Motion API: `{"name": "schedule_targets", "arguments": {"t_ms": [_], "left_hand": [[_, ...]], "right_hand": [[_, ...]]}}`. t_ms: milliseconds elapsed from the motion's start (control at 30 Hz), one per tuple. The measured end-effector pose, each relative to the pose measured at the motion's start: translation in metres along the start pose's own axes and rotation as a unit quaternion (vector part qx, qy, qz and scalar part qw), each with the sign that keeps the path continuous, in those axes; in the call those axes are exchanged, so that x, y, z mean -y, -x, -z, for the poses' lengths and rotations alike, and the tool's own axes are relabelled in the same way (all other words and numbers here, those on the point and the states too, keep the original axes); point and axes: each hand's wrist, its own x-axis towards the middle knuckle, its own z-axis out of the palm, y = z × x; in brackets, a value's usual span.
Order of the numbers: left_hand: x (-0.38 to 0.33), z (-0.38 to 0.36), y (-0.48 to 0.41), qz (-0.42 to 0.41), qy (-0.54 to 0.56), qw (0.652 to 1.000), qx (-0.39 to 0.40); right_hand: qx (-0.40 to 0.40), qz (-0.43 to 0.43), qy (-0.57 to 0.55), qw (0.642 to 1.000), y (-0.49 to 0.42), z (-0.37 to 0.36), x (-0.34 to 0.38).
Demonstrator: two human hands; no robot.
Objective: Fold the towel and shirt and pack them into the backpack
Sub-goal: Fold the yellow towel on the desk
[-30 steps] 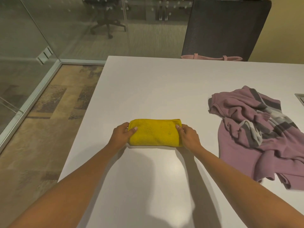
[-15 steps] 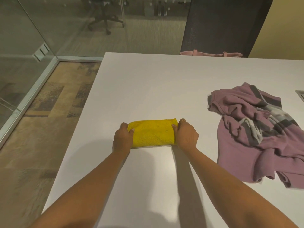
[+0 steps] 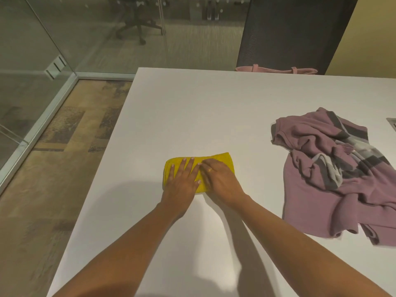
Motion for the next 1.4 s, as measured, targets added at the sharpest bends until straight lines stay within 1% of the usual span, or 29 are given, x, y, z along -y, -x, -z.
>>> {"name": "schedule_targets", "arguments": {"t_ms": [67,133,200,267,333,400,500,567,600,667,733,767,833,900,933,1033,1067,1133,1200,1267,1333,1400], "left_hand": [[0.003,-0.003,0.0,-0.001,-0.004,1.0,0.006],[0.007,-0.003,0.001,0.0,0.002,1.0,0.02],[0.01,-0.004,0.003,-0.005,0.018,1.0,0.02],[0.015,-0.004,0.005,-0.012,0.026,0.999,0.022],[0.02,-0.005,0.006,-0.033,0.014,0.999,0.021],[0.025,-0.004,0.009,-0.055,-0.003,0.998,0.015],[0.03,0.0,0.013,-0.086,0.002,0.995,-0.052],[0.03,0.001,0.016,-0.092,0.018,0.986,-0.14],[0.031,0.003,0.017,-0.09,0.03,0.982,-0.165],[0.034,0.005,0.019,-0.084,0.026,0.98,-0.179],[0.04,0.001,0.017,-0.053,0.025,0.983,-0.173],[0.043,0.003,0.015,-0.032,0.044,0.986,-0.157],[0.049,0.005,0.011,0.029,0.117,0.986,-0.115],[0.055,0.012,0.004,0.114,0.214,0.968,-0.07],[0.057,0.015,0.0,0.145,0.246,0.955,-0.073],[0.063,0.025,-0.004,0.195,0.277,0.934,-0.117],[0.064,0.028,-0.003,0.188,0.26,0.939,-0.126],[0.063,0.025,0.002,0.138,0.199,0.961,-0.136],[0.062,0.021,0.005,0.106,0.155,0.974,-0.125],[0.062,0.015,0.008,0.108,0.082,0.987,-0.086],[0.066,0.008,0.012,0.109,0.036,0.99,-0.078],[0.074,0.002,0.018,0.102,0.015,0.992,-0.078]], "right_hand": [[0.067,-0.01,-0.005,0.998,0.008,-0.006,0.0],[0.104,-0.024,0.003,0.994,0.014,-0.006,-0.003],[0.111,-0.04,-0.015,0.993,0.019,-0.005,-0.006],[0.104,-0.087,-0.059,0.989,0.023,-0.006,-0.009],[0.104,-0.134,-0.085,0.982,0.025,-0.006,-0.012],[0.105,-0.156,-0.105,0.976,0.024,-0.006,-0.012],[0.12,-0.177,-0.114,0.97,0.02,-0.001,-0.013],[0.13,-0.177,-0.081,0.972,0.012,0.007,-0.017],[0.136,-0.175,-0.059,0.973,0.008,0.012,-0.02],[0.16,-0.181,-0.019,0.97,0.001,0.022,-0.025],[0.186,-0.202,-0.023,0.961,-0.005,0.029,-0.024],[0.191,-0.216,-0.041,0.957,-0.008,0.031,-0.021],[0.187,-0.25,-0.097,0.945,-0.012,0.031,-0.012],[0.177,-0.285,-0.151,0.93,-0.017,0.028,-0.001],[0.174,-0.295,-0.173,0.924,-0.02,0.025,0.005],[0.162,-0.318,-0.249,0.9,-0.03,0.015,0.025],[0.157,-0.326,-0.277,0.891,-0.034,0.011,0.032],[0.157,-0.333,-0.328,0.87,-0.04,0.003,0.048],[0.17,-0.323,-0.38,0.85,-0.044,-0.004,0.063],[0.189,-0.293,-0.42,0.838,-0.045,-0.006,0.076],[0.205,-0.27,-0.447,0.828,-0.043,-0.007,0.082],[0.217,-0.26,-0.449,0.827,-0.04,-0.006,0.083]]}}
